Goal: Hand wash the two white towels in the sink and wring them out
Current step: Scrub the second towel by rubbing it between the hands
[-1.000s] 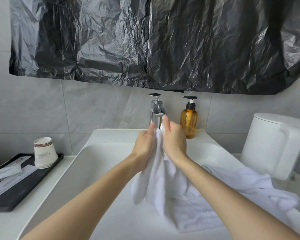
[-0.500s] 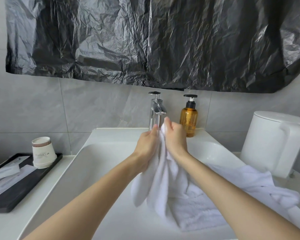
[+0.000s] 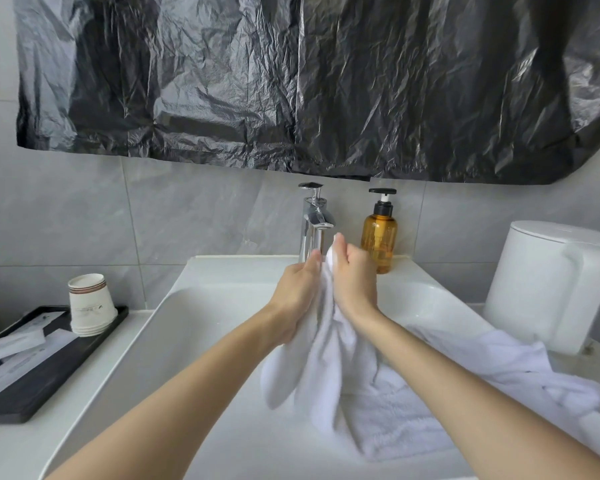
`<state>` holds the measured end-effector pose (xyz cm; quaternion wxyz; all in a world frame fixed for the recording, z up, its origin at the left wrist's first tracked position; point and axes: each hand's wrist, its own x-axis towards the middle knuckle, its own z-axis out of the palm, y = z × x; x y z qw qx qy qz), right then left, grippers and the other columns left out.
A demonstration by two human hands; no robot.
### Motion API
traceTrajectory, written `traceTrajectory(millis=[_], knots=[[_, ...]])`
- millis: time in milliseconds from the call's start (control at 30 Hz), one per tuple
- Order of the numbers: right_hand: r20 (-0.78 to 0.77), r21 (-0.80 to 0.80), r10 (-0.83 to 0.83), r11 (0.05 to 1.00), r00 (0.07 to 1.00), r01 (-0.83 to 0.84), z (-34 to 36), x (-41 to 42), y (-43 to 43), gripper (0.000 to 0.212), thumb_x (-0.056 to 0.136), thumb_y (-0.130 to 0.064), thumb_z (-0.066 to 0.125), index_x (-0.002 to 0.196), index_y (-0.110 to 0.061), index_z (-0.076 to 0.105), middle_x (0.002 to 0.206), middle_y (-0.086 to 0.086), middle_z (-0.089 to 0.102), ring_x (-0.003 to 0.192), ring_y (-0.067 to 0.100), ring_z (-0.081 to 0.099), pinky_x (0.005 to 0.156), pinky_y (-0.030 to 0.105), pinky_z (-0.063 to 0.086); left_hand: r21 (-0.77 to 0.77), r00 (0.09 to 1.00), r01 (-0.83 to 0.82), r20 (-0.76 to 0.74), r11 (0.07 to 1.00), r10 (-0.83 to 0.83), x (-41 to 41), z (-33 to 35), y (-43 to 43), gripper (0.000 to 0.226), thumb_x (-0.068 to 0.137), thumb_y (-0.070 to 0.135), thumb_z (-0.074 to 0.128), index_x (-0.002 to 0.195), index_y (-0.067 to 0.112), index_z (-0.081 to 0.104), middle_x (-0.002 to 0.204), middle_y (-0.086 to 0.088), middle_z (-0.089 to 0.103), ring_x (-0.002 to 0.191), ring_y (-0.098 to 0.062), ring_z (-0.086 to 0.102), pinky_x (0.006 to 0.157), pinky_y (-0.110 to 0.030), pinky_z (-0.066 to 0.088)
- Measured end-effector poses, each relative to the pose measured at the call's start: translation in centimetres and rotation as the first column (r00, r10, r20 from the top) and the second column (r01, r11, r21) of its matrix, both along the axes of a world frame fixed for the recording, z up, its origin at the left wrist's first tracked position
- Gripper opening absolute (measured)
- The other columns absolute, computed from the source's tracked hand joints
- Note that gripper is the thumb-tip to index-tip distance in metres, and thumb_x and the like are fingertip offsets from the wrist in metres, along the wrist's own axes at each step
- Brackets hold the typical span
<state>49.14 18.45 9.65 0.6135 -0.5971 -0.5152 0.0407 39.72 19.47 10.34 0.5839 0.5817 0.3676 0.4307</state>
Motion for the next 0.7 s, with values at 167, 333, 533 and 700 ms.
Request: traceTrajectory(millis=[167,333,533,700], knots=[[0.083,-0.002,0.093,0.996,0.992,-0.093,-0.8,-0.5,-0.8,0.053,0.103,-0.036,0.039,0.053,-0.024,0.027,0.044,-0.007,0.028,0.047,0.012,0.030,0.053,0.035,0.023,-0.022,1.000,-0.030,-0.006,0.999,0.029,-0.3,0.1,0.3,0.042,0.106,0.032,0.037,0.085,0.009,0.065,0.072,-0.006,0.067,0.052,-0.008,0.064,0.045,-0.014,0.045],[0.121,0.036,0.052,0.998,0.991,-0.057,-1.1,-1.2,-1.1,0.052,0.102,-0.037,0.039,0.053,-0.026,0.029,0.042,-0.008,0.027,0.046,0.011,0.030,0.051,0.032,0.023,-0.003,0.999,-0.036,0.001,0.999,0.036,-0.2,-0.1,0.2,0.042,0.106,0.031,0.037,0.081,0.008,0.063,0.061,0.000,0.066,0.051,-0.008,0.062,0.045,-0.015,0.044],[0.026,0.042,-0.007,0.999,1.000,0.006,-0.4,-0.6,-0.4,0.052,0.103,-0.035,0.038,0.053,-0.023,0.029,0.045,-0.009,0.030,0.050,0.014,0.032,0.055,0.032,0.026,0.007,1.000,-0.023,0.013,1.000,0.023,0.0,-0.2,0.1,0.046,0.107,0.033,0.034,0.084,0.008,0.065,0.070,-0.006,0.070,0.059,-0.013,0.067,0.051,-0.018,0.050],[-0.010,-0.020,0.044,0.999,0.999,-0.044,-0.3,-0.6,0.0,0.053,0.103,-0.035,0.038,0.053,-0.023,0.028,0.046,-0.008,0.029,0.053,0.018,0.034,0.055,0.033,0.027,-0.040,0.999,-0.036,0.025,0.999,0.037,-0.2,0.1,0.4,0.045,0.106,0.035,0.035,0.087,0.007,0.064,0.064,-0.003,0.067,0.051,-0.010,0.064,0.043,-0.014,0.045]])
